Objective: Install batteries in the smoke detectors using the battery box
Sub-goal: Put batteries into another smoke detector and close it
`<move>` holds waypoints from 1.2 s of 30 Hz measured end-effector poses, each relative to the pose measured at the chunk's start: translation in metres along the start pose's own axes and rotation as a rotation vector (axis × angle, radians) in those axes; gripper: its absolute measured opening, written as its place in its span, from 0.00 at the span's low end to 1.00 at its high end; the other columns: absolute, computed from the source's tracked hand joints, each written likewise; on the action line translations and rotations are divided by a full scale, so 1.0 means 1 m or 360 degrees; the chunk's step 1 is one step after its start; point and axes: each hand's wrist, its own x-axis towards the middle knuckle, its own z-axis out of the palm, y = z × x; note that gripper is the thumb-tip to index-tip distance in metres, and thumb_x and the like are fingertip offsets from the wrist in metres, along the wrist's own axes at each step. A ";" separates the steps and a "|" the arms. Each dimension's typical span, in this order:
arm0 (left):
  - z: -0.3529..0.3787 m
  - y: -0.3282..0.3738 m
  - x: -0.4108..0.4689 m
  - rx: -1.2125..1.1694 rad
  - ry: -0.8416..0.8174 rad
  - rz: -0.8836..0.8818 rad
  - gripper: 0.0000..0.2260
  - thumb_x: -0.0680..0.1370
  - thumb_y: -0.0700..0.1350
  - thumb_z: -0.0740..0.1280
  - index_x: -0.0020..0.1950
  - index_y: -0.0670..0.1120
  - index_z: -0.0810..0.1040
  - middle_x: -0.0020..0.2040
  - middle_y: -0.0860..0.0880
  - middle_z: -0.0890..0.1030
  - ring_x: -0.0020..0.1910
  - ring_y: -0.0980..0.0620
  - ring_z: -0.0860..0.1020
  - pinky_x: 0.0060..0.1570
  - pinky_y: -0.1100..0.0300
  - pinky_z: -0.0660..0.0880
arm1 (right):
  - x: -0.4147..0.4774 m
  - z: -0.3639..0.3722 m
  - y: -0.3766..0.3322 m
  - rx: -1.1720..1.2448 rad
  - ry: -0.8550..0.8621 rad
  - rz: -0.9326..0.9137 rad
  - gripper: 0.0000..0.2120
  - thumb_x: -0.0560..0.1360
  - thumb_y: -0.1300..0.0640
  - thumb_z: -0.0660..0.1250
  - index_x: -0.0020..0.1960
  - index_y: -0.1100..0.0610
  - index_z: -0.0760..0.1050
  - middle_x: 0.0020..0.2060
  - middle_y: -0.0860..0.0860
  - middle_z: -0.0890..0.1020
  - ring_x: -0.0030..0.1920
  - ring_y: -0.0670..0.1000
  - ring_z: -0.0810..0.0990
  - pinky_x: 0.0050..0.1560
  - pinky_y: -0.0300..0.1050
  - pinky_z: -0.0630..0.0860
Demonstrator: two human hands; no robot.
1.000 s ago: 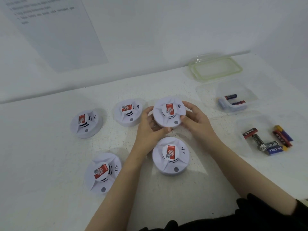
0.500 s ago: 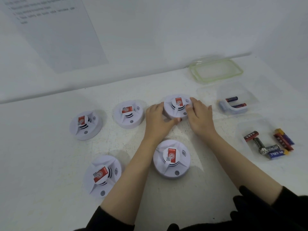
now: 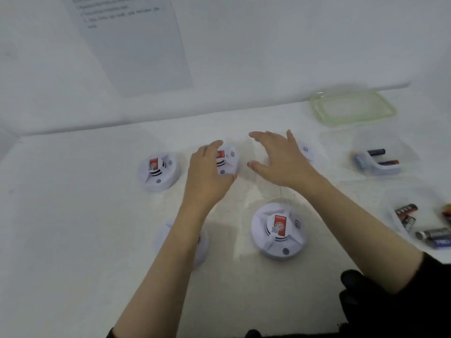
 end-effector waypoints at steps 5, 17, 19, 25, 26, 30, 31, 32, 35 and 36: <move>-0.026 -0.034 0.015 0.0318 -0.0256 -0.0173 0.44 0.64 0.51 0.77 0.74 0.43 0.61 0.70 0.44 0.71 0.69 0.42 0.68 0.63 0.52 0.68 | 0.027 0.013 -0.018 -0.0497 -0.0515 0.0000 0.43 0.72 0.36 0.63 0.77 0.55 0.49 0.77 0.53 0.52 0.77 0.53 0.43 0.67 0.70 0.34; -0.045 -0.033 0.018 -0.0161 -0.0146 -0.0057 0.43 0.67 0.48 0.80 0.76 0.51 0.61 0.69 0.50 0.73 0.70 0.51 0.67 0.61 0.59 0.64 | 0.018 0.003 -0.026 0.0617 -0.0297 0.0121 0.34 0.71 0.51 0.73 0.72 0.54 0.62 0.73 0.52 0.64 0.77 0.52 0.48 0.74 0.54 0.42; -0.054 -0.024 0.014 -0.0331 -0.0108 -0.0033 0.40 0.68 0.50 0.78 0.75 0.51 0.63 0.68 0.52 0.75 0.68 0.54 0.69 0.62 0.59 0.66 | 0.011 -0.007 -0.027 0.1086 -0.0224 0.0123 0.35 0.69 0.49 0.74 0.70 0.52 0.62 0.70 0.48 0.68 0.74 0.48 0.59 0.74 0.55 0.55; -0.054 0.008 -0.001 -0.0890 -0.0169 -0.0110 0.39 0.66 0.60 0.74 0.73 0.55 0.64 0.61 0.55 0.79 0.61 0.54 0.77 0.62 0.58 0.72 | -0.004 -0.025 -0.043 0.2056 -0.0152 -0.0162 0.34 0.68 0.50 0.74 0.67 0.44 0.58 0.66 0.54 0.73 0.68 0.55 0.70 0.66 0.52 0.69; -0.053 0.012 -0.003 -0.0880 -0.0178 -0.0079 0.41 0.64 0.61 0.76 0.73 0.55 0.64 0.61 0.55 0.79 0.61 0.55 0.77 0.60 0.60 0.72 | -0.006 -0.027 -0.046 0.2102 -0.0133 -0.0198 0.35 0.68 0.51 0.74 0.68 0.44 0.58 0.64 0.55 0.75 0.67 0.57 0.71 0.66 0.54 0.69; -0.056 0.020 -0.009 -0.0567 -0.0112 0.0105 0.46 0.62 0.59 0.77 0.75 0.55 0.60 0.65 0.58 0.74 0.63 0.60 0.73 0.55 0.67 0.68 | -0.010 -0.033 -0.050 0.2051 -0.0054 -0.0155 0.35 0.66 0.55 0.72 0.69 0.45 0.62 0.58 0.57 0.78 0.60 0.58 0.77 0.62 0.56 0.73; -0.059 0.021 -0.010 -0.0505 -0.0092 0.0182 0.47 0.61 0.58 0.78 0.75 0.57 0.59 0.66 0.58 0.74 0.64 0.60 0.71 0.57 0.67 0.67 | -0.010 -0.034 -0.050 0.1974 -0.0054 -0.0148 0.36 0.65 0.55 0.72 0.70 0.45 0.63 0.58 0.56 0.78 0.59 0.56 0.78 0.61 0.55 0.74; -0.062 0.021 -0.010 -0.0446 -0.0079 0.0277 0.47 0.62 0.57 0.79 0.76 0.57 0.59 0.67 0.58 0.73 0.65 0.60 0.71 0.59 0.66 0.67 | -0.011 -0.036 -0.049 0.1871 -0.0064 -0.0149 0.37 0.64 0.54 0.73 0.70 0.45 0.63 0.60 0.55 0.77 0.59 0.55 0.78 0.60 0.53 0.75; -0.070 0.021 -0.011 -0.0274 -0.0101 0.0531 0.47 0.64 0.54 0.81 0.77 0.56 0.59 0.71 0.58 0.70 0.68 0.58 0.69 0.64 0.62 0.67 | -0.013 -0.042 -0.047 0.1529 -0.0109 -0.0116 0.41 0.61 0.50 0.75 0.72 0.46 0.64 0.61 0.47 0.76 0.58 0.47 0.77 0.55 0.44 0.77; -0.071 0.021 -0.011 -0.0237 -0.0109 0.0565 0.46 0.64 0.53 0.81 0.76 0.55 0.61 0.71 0.58 0.70 0.68 0.58 0.69 0.65 0.62 0.67 | -0.013 -0.044 -0.046 0.1464 -0.0128 -0.0094 0.43 0.59 0.49 0.76 0.72 0.46 0.64 0.61 0.45 0.76 0.58 0.45 0.77 0.53 0.43 0.77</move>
